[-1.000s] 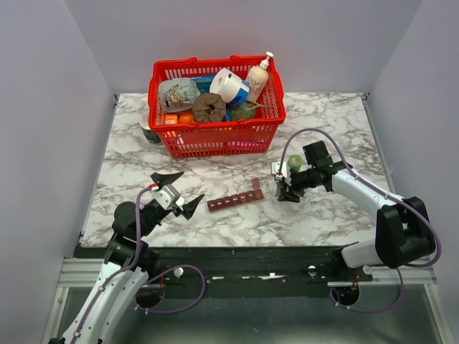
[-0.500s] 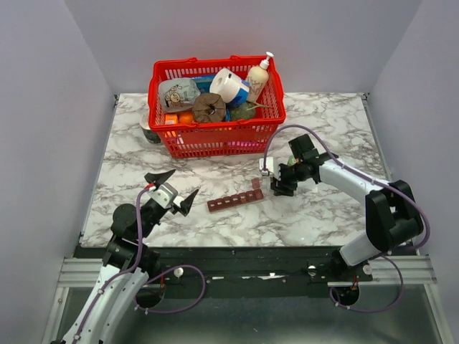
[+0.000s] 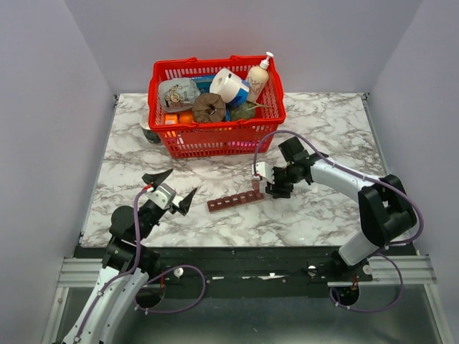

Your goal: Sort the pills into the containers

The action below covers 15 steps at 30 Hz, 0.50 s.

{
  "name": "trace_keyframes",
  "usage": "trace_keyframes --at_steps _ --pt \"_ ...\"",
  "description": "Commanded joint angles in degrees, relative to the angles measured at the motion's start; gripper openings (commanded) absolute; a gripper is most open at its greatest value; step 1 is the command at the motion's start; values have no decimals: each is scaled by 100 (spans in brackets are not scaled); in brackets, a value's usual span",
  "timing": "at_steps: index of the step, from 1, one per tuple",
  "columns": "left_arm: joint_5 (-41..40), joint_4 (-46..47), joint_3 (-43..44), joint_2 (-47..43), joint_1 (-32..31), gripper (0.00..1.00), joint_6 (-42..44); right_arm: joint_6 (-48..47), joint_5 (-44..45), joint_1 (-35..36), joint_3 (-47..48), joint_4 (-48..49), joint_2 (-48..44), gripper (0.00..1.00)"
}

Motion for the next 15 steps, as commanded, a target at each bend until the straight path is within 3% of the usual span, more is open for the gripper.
trace_keyframes --at_steps 1,15 --pt "-93 19 109 -83 38 99 92 46 350 123 171 -160 146 1" --pt "-32 28 109 -110 30 99 83 38 807 291 268 -310 234 0"
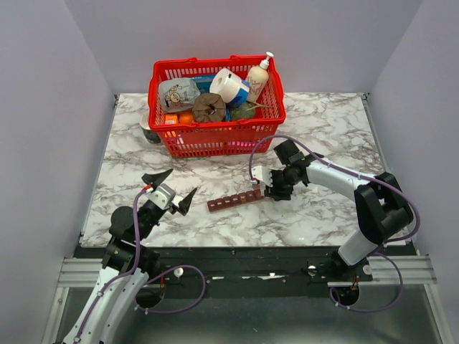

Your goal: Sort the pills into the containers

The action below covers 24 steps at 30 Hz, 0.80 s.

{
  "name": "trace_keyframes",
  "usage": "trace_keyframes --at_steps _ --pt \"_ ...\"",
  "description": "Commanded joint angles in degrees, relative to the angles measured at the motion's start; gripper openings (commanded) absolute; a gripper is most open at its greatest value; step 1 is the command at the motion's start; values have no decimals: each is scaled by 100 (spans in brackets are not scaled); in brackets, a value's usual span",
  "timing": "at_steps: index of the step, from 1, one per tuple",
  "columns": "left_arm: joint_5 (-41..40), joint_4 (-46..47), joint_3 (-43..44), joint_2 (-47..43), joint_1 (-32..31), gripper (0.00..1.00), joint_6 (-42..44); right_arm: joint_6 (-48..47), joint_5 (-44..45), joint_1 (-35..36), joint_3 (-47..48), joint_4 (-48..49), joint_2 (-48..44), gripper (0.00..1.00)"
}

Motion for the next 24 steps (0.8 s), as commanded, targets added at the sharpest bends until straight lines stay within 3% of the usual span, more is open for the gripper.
trace_keyframes --at_steps 1,24 --pt "-40 36 109 -64 30 99 80 14 289 98 231 -187 72 0" --pt "65 54 100 -152 30 99 72 -39 702 388 609 -733 178 1"
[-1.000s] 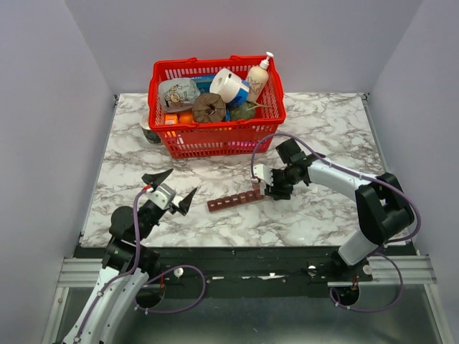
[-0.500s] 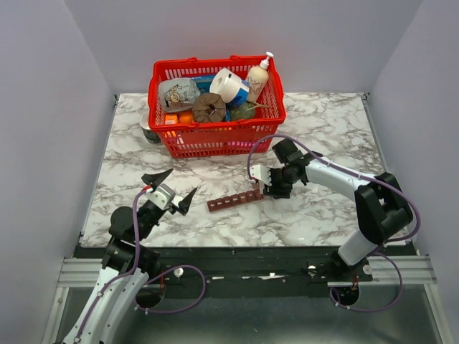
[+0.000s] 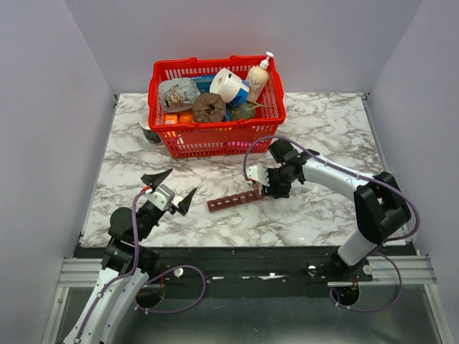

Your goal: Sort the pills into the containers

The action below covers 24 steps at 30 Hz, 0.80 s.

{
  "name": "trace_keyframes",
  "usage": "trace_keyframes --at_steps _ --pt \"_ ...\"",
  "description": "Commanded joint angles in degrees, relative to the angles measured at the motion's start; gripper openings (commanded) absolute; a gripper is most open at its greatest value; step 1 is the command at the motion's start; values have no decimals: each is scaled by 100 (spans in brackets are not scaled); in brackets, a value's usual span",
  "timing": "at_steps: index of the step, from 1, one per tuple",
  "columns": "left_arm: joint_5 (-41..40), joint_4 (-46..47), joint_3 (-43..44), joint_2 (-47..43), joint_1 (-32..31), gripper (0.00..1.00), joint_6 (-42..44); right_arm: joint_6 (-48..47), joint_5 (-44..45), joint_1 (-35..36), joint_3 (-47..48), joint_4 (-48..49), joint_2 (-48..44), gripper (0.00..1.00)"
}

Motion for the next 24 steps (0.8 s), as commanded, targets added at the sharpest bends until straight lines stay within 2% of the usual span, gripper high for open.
trace_keyframes --at_steps 1,24 --pt "80 54 100 -84 30 99 65 -32 259 126 178 -271 115 1" --pt "159 98 83 -119 30 99 56 108 645 302 468 -667 308 1"
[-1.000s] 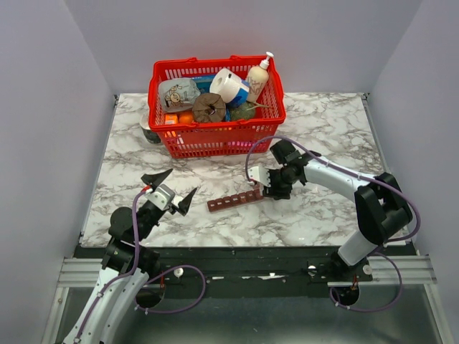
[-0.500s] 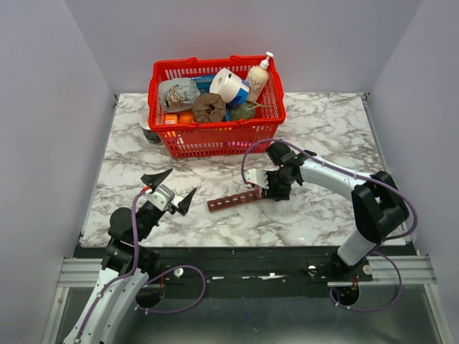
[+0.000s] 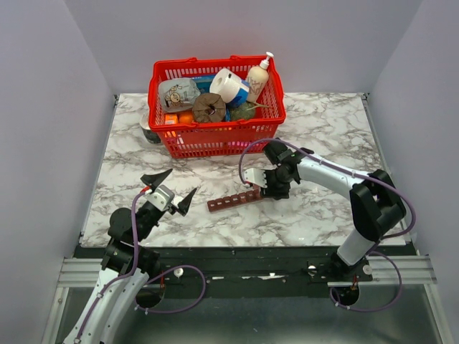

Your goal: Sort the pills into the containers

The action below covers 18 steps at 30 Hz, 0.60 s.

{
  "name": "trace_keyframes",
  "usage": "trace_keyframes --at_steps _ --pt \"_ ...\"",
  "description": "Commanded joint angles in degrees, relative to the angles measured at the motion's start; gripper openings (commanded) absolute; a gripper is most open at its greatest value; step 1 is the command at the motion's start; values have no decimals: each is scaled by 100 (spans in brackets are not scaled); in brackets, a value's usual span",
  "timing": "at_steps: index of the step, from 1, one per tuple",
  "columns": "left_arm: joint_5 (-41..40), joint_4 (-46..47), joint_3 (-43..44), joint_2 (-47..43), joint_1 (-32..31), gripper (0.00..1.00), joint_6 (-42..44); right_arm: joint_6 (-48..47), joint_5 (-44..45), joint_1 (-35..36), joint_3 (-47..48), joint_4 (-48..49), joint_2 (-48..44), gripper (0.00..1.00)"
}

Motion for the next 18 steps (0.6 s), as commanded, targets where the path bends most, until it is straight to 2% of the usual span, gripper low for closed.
trace_keyframes --at_steps 1,18 --pt "140 98 83 -89 30 99 50 82 206 77 184 -258 105 0" --pt "193 107 83 -124 30 99 32 249 487 253 492 -601 350 1"
